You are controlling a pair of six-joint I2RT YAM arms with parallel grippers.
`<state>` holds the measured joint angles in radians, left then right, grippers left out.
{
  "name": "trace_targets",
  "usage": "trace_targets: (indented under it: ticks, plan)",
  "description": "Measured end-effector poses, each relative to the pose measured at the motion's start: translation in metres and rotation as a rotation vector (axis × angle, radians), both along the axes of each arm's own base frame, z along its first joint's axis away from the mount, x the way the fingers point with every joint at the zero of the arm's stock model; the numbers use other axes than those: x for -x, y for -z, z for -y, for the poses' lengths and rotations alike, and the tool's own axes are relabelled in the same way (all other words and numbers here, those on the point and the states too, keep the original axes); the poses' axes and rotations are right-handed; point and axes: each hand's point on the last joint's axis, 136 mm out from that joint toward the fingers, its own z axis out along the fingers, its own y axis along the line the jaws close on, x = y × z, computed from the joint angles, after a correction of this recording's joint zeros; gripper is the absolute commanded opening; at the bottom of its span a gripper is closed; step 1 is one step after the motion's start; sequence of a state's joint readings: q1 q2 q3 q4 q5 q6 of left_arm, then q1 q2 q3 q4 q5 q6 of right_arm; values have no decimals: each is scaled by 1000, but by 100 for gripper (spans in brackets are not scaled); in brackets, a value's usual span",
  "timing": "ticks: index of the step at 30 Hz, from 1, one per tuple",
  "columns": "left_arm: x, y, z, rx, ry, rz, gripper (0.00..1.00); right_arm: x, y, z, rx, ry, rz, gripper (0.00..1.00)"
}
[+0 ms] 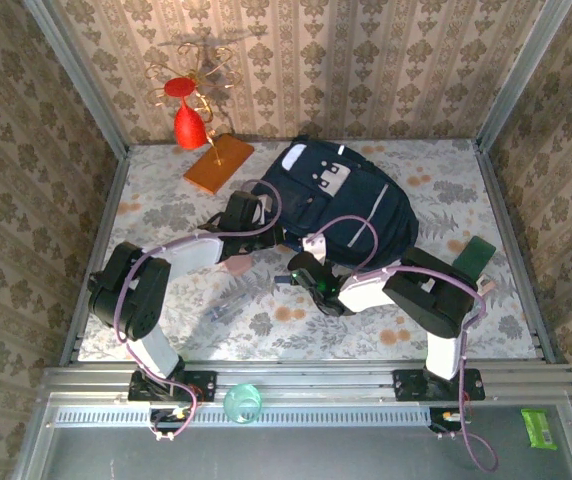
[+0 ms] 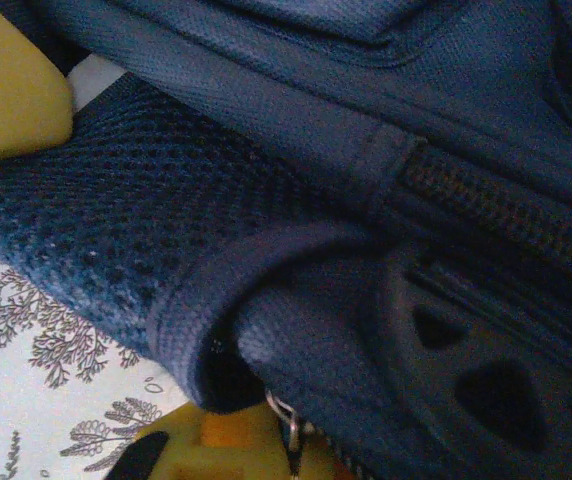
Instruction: Pack books, pencil case, and school supplies into a backpack
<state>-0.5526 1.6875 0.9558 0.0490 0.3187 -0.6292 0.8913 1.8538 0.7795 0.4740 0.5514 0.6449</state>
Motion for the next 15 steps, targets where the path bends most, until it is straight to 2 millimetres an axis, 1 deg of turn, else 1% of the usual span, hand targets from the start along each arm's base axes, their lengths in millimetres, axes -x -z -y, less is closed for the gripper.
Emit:
trace_targets:
  ticks: [4,11,15]
  plan:
    - [-2,0,-5,34,3,-16,0,9,-7,8,-30,7,-4,0]
    - [-8,3,-20,54,-18,-37,0,34,-9,37,-54,30,-46,0]
    - [-12,2,-27,62,-33,-42,0,40,-12,45,-68,37,-65,0]
